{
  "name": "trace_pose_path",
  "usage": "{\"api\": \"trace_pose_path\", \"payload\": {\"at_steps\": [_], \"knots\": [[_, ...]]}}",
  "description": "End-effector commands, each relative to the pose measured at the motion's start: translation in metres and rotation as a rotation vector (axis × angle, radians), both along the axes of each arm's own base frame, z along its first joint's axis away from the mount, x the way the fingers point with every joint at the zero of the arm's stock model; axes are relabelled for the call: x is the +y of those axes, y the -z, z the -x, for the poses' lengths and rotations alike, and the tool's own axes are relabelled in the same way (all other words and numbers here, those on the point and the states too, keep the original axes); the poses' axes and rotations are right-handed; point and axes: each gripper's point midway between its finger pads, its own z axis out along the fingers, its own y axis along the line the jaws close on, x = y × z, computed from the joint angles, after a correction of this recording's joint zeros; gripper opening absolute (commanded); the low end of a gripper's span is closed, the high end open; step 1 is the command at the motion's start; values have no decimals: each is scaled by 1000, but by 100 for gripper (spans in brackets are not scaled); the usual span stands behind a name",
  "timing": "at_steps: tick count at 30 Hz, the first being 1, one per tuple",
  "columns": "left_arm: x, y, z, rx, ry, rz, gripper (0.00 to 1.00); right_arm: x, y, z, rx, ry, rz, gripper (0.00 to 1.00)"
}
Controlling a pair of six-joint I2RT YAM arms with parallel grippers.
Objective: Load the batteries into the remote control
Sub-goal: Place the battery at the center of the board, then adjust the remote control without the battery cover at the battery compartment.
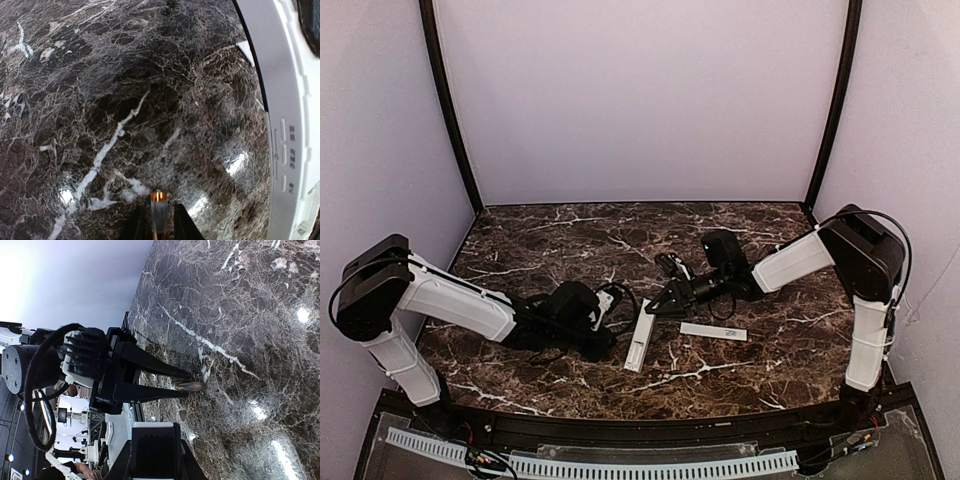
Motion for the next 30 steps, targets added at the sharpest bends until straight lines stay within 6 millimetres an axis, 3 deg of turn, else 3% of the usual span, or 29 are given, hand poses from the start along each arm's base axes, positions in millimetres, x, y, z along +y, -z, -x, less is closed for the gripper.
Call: {"api": "trace_pose_path", "payload": {"at_steps": [1,8,10,11,12,13,14,15,18,23,30], "knots": [[5,6,5,40,5,-32,26,0,-22,-4,-38,-8,-49,0],[2,-14,1,-28,35,2,42,0,-17,-3,-35,-12,-40,0],[0,-38,-2,-97,50,54,46,-1,-15,-3,-37,-13,-33,0],[4,-39,0,-114,63,58,47,0,-15,-4,-41,-13,-32,0],[1,-59,-2,-183,92,98,49,0,-15,-4,-45,-16,-29,0],[5,-59,2,-217,133,84,51,-1,-14,-4,-45,-14,-25,0],[3,-78,2,-277,156,130,52,0,-14,-4,-49,-18,-25,0],[6,-77,9,-307,214,115,53,0,-14,-4,-49,-19,-22,0],[3,-98,27,-422,365,156,55,2,-14,-2,-55,-29,-20,0],[-13,-99,54,-567,570,71,58,6,-13,2,-45,-41,-8,0],[-32,-79,66,-645,719,-97,47,12,-9,9,-44,-58,20,0]]}}
